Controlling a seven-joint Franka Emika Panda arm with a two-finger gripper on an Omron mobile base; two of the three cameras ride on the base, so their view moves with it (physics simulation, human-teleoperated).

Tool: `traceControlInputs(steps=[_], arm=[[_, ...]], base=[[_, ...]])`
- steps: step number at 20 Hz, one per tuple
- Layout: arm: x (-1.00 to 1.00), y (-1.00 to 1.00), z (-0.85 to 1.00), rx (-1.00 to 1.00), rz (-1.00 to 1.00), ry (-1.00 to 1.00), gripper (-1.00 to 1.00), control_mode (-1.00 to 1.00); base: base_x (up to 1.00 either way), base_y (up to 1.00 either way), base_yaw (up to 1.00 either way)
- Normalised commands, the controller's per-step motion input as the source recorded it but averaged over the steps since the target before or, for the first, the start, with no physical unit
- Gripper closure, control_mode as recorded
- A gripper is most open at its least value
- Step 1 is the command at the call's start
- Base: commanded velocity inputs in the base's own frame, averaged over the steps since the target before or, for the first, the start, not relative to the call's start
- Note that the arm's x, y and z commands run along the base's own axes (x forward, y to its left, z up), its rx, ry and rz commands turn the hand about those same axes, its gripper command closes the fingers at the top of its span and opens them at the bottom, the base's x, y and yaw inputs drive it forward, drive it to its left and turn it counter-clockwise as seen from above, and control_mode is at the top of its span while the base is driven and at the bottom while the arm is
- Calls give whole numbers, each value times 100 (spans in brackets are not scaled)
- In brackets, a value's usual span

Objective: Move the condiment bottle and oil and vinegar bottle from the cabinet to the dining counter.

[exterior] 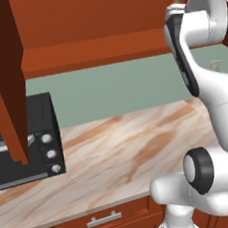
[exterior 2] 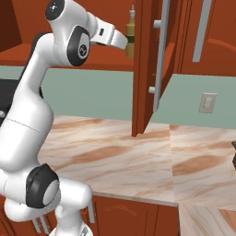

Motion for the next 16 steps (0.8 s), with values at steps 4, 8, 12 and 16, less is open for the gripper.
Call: traceControlInputs(steps=[4, 8, 12, 16], arm=[[39, -13, 1, 0, 0, 8, -100, -100], [30, -4, 1, 0, 0, 3, -100, -100], [32, -5, 0, 0, 0, 0, -100, -100], [31, -6, -1, 0, 0, 0, -100, -100]], base=[[0, 0, 0], [0, 0, 0], [0, 0, 0], [0, 0, 0]])
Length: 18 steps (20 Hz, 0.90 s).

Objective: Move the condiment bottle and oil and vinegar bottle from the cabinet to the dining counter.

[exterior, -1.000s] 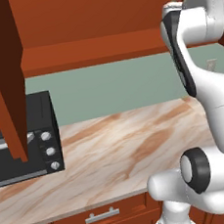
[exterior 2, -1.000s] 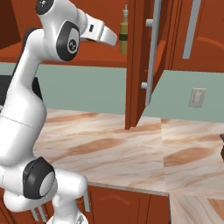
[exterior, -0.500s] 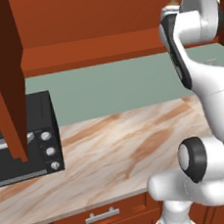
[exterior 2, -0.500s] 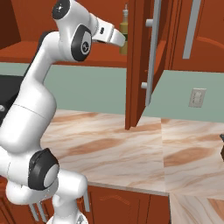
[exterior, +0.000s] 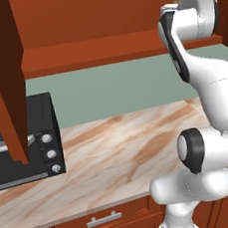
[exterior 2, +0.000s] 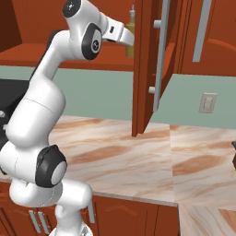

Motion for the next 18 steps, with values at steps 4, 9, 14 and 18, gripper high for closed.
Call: traceControlInputs(steps=[4, 9, 14, 18], arm=[[32, -7, -8, 0, 0, 0, -100, -100], [40, -8, -7, 0, 0, 0, -100, -100], [36, -9, -4, 0, 0, 0, -100, -100], [27, -11, -2, 0, 0, 0, -100, -100]], base=[[0, 0, 0], [0, 0, 0], [0, 0, 0], [0, 0, 0]])
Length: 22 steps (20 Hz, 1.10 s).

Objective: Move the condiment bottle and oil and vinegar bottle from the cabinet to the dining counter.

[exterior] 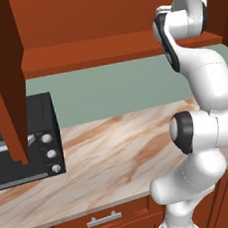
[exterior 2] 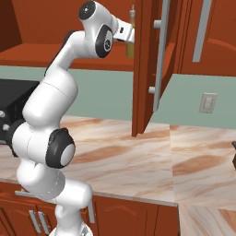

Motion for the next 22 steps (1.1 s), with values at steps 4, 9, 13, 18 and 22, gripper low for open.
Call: traceControlInputs(steps=[4, 9, 13, 18, 22], arm=[[27, -12, -4, 0, 0, 0, -100, -100], [30, -10, -6, 0, 0, 0, -100, -100], [29, -1, -5, 0, 0, -3, -100, -100], [23, -3, 0, 0, 0, -5, -100, -100], [15, -7, -1, 0, 0, -4, -100, -100]], base=[[0, 0, 0], [0, 0, 0], [0, 0, 0], [0, 0, 0], [0, 0, 0]])
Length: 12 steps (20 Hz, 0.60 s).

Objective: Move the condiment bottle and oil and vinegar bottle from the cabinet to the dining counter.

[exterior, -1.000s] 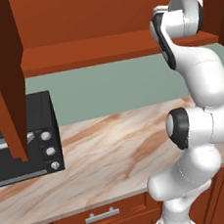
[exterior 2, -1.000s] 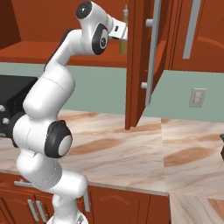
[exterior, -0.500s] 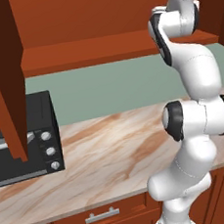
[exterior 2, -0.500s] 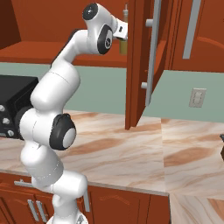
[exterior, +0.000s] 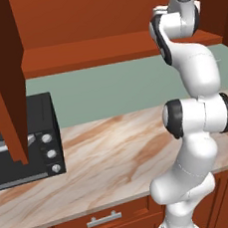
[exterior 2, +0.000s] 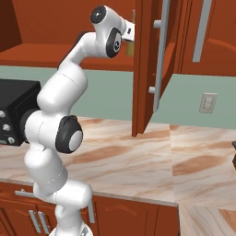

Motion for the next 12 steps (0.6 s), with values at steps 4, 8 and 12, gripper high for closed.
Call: traceControlInputs(steps=[4, 8, 12], arm=[[12, -8, -4, 0, -3, 0, -100, -100], [2, -5, -5, 0, -3, 0, 100, -100], [0, -6, 0, 0, -1, -2, 100, -100]], base=[[0, 0, 0], [0, 0, 0], [0, 0, 0]])
